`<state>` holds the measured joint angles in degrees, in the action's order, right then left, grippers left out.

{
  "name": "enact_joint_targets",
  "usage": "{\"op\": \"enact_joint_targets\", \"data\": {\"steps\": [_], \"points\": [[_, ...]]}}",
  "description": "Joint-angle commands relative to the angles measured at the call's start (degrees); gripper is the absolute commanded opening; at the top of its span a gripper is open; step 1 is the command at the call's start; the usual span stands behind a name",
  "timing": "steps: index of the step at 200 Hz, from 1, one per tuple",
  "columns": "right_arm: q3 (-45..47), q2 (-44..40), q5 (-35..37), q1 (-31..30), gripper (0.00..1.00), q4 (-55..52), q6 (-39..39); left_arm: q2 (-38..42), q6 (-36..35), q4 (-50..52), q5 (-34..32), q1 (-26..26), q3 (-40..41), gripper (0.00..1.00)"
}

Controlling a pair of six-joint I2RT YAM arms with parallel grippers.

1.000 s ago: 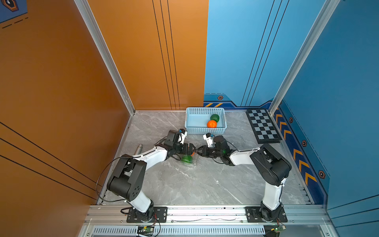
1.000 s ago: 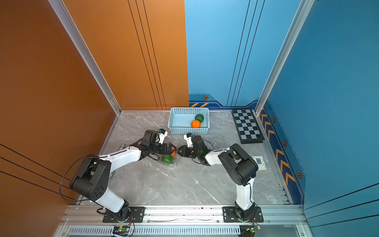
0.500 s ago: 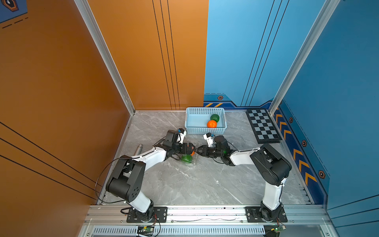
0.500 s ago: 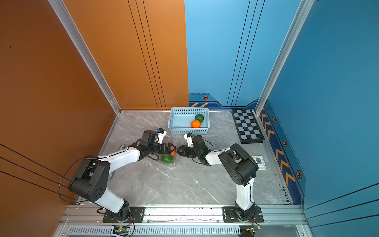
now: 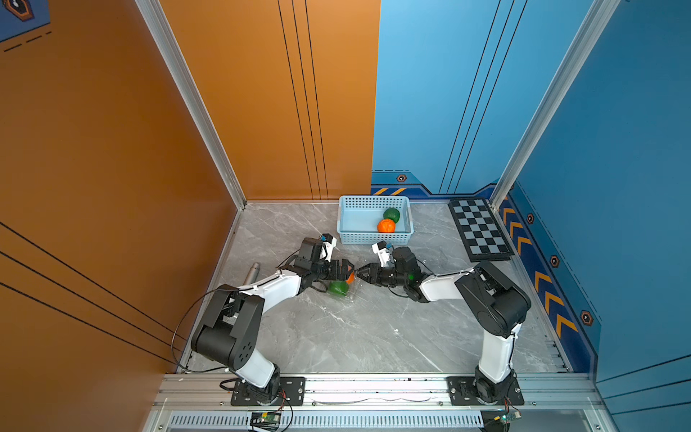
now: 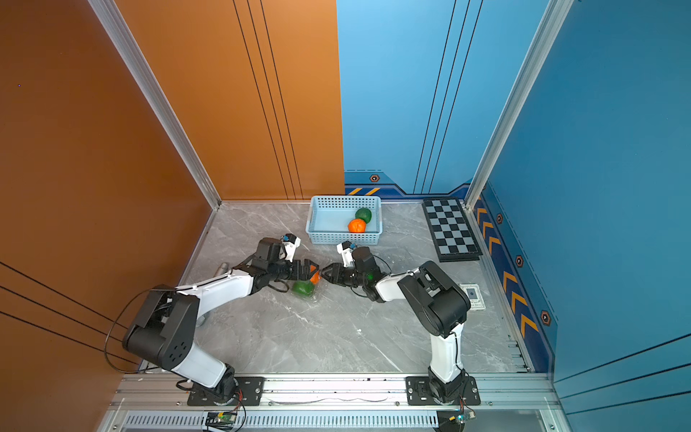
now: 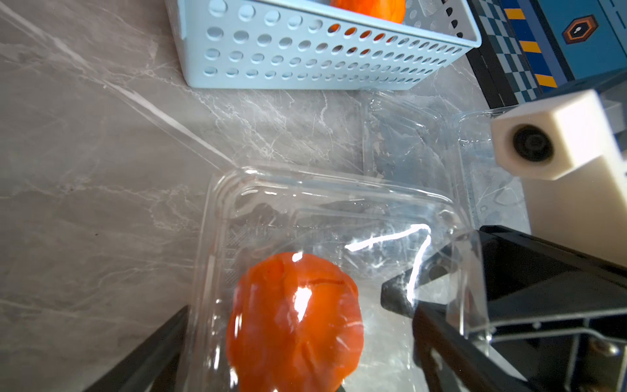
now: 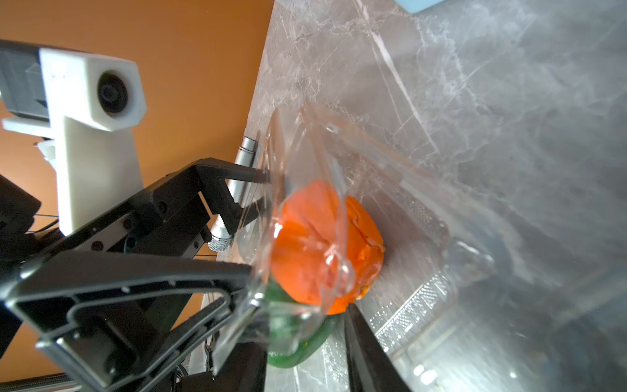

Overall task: Take oranges out of containers
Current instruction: Open the packing box at the center of the board.

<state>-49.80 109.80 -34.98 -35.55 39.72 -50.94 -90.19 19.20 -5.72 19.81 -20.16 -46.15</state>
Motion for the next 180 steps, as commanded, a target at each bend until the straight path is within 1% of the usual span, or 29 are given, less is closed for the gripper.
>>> {"op": "enact_joint_targets", "data": {"steps": [1,39,71,137,180], "points": [[-0.99,1.07,-2.67,-0.4,0.41,6.02,-1.27,0.01,0.86,0.34,2.79,-0.23,2.01,0.99],[-1.77,1.74,-3.07,-0.67,0.42,5.54,-1.55,0.77,0.66,-1.74,4.05,-0.38,3.16,0.99],[-2.48,2.3,-3.43,-0.89,0.45,5.54,-1.95,1.76,0.65,-2.27,4.6,-0.13,3.45,0.99],[-3.59,2.88,-4.5,-0.91,0.55,5.21,-2.52,0.93,2.45,-5.1,6.35,0.71,4.43,0.99],[-4.51,3.17,-5.17,-0.93,0.58,4.59,-2.51,0.32,3.99,-7.71,7.81,1.4,5.55,0.99]]}}
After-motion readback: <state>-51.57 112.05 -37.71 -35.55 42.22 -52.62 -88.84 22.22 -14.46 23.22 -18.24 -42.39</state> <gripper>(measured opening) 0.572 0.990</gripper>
